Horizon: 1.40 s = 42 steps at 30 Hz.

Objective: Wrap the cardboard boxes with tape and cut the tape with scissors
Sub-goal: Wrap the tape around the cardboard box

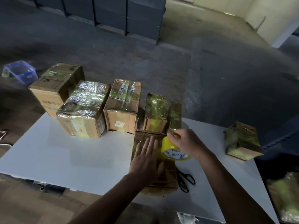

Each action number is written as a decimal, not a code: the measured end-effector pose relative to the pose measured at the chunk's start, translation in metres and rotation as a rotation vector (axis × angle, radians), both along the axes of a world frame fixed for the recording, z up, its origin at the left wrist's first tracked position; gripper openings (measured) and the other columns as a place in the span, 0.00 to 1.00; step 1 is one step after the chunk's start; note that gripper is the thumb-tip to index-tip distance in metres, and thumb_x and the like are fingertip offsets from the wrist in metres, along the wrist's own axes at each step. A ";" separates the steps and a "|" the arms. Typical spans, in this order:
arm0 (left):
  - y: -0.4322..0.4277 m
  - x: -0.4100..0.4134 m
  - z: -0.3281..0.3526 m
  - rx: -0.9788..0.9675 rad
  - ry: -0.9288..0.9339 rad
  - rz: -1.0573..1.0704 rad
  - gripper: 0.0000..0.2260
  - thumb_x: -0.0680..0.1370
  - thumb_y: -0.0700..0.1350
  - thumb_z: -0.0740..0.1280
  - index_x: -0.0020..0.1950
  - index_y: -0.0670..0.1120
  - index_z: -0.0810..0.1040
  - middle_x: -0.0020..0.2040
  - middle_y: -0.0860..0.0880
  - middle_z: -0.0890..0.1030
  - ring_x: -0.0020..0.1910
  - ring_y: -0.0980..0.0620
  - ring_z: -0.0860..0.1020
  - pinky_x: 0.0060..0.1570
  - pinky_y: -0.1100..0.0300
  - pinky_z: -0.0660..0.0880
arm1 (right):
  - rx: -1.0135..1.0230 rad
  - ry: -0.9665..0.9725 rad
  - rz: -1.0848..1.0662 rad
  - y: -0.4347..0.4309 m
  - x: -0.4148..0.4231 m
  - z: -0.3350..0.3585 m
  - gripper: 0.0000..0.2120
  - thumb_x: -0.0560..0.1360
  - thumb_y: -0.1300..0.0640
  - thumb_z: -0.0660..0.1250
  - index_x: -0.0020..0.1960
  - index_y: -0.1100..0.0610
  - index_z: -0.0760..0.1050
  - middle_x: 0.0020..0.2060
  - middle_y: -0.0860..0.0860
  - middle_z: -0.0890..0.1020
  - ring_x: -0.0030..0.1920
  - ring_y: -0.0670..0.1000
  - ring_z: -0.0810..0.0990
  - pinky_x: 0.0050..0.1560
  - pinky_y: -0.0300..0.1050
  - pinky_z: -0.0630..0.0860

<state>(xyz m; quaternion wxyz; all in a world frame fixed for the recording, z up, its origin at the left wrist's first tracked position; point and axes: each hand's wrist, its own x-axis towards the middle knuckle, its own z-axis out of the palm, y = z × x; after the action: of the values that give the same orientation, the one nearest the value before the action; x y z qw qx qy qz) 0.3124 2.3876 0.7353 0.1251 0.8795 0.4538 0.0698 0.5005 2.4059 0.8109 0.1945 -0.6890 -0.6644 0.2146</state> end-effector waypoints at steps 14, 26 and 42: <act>0.007 -0.007 -0.014 0.035 0.081 -0.001 0.40 0.74 0.70 0.36 0.77 0.45 0.36 0.76 0.47 0.36 0.76 0.50 0.34 0.74 0.53 0.32 | -0.033 -0.062 -0.018 -0.019 0.037 -0.007 0.24 0.76 0.44 0.63 0.27 0.54 0.63 0.22 0.48 0.63 0.22 0.44 0.61 0.26 0.40 0.58; 0.020 -0.021 -0.001 0.017 0.217 -0.017 0.39 0.76 0.69 0.38 0.77 0.44 0.36 0.77 0.45 0.36 0.76 0.48 0.33 0.75 0.46 0.35 | -0.040 -0.073 -0.024 -0.007 0.025 -0.005 0.24 0.78 0.46 0.60 0.28 0.55 0.59 0.24 0.51 0.61 0.24 0.48 0.61 0.27 0.42 0.59; -0.013 0.042 -0.013 0.037 0.172 0.020 0.45 0.72 0.72 0.42 0.78 0.42 0.41 0.77 0.44 0.37 0.76 0.47 0.34 0.72 0.48 0.31 | -0.088 0.006 0.011 -0.030 0.070 -0.032 0.21 0.76 0.46 0.63 0.29 0.53 0.63 0.24 0.49 0.66 0.25 0.47 0.65 0.28 0.43 0.61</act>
<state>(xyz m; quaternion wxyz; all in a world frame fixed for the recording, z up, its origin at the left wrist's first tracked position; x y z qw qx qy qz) 0.3540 2.3742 0.7223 0.0687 0.8798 0.4703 0.0037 0.5704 2.3757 0.7785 0.1649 -0.6925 -0.6575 0.2467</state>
